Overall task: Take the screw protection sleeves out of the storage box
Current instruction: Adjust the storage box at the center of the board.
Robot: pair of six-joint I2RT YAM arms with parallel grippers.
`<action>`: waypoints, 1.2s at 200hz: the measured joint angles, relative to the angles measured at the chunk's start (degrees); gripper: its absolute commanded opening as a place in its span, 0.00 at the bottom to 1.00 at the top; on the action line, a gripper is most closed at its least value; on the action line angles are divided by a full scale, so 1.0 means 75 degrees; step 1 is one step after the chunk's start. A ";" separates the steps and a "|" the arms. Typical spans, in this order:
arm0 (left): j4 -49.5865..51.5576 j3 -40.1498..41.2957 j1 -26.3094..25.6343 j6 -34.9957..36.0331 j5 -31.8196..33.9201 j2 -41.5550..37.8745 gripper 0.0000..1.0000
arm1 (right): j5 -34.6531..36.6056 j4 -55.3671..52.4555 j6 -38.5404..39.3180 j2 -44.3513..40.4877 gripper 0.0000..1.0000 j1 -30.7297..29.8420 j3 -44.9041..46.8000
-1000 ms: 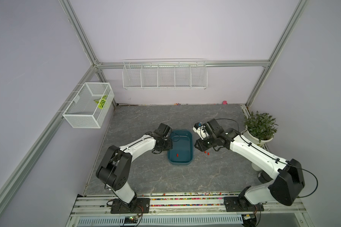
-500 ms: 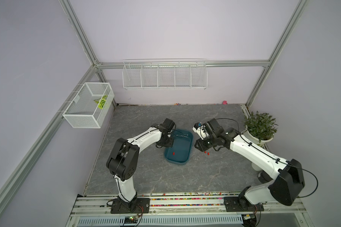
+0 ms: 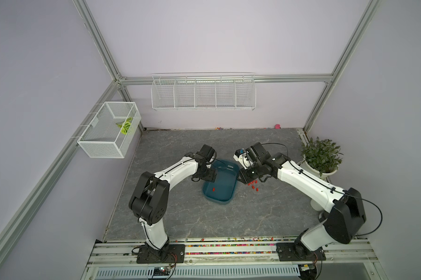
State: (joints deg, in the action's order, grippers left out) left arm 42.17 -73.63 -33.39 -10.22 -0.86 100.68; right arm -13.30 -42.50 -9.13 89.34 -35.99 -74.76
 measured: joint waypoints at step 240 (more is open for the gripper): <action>-0.2865 0.5907 -0.0618 -0.5490 -0.3258 -0.6971 0.46 | 0.0536 -0.1614 0.1297 0.4197 0.59 0.0860 -0.4669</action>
State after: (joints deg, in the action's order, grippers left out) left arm 20.69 -29.32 -38.02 -51.40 -25.30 48.40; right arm -9.28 -54.61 0.60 120.81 -29.54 -109.78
